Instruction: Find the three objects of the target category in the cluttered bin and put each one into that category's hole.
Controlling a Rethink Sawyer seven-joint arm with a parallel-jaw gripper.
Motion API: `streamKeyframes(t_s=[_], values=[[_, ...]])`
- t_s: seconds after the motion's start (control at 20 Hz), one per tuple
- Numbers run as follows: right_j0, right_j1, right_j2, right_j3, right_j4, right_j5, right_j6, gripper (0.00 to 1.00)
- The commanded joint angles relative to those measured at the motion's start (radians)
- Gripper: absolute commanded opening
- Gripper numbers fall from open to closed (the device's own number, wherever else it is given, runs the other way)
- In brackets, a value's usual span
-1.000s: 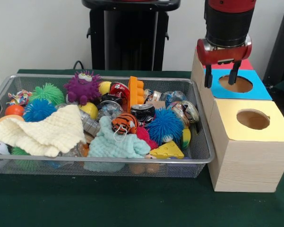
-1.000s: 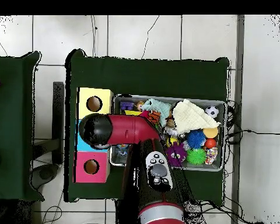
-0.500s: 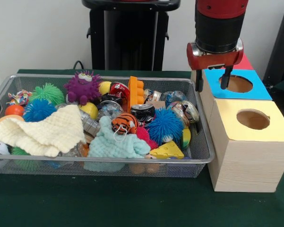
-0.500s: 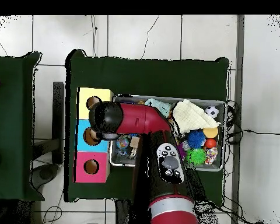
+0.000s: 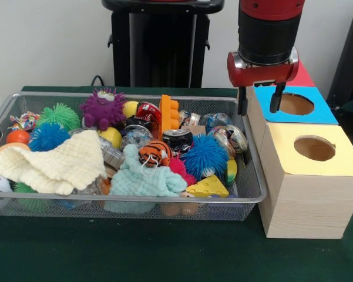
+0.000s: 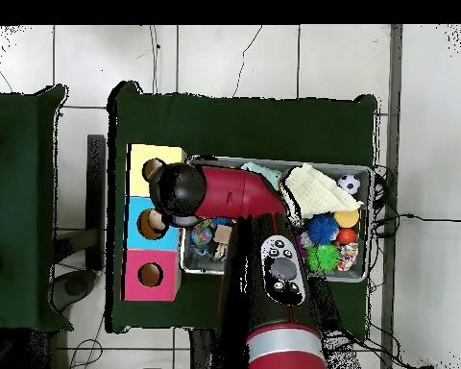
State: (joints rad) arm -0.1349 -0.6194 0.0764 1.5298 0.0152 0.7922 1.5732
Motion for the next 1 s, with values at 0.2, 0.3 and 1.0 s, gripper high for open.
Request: streamKeyframes(t_s=[0.2,0.3,1.0], values=[[0.071,0.061,-0.151,-0.116,-0.056,0.013,0.282,1.0],[0.071,0.067,-0.162,-0.119,-0.051,-0.015,0.267,1.0],[-0.098,0.14,-0.077,-0.222,-0.058,-0.014,0.019,1.0]])
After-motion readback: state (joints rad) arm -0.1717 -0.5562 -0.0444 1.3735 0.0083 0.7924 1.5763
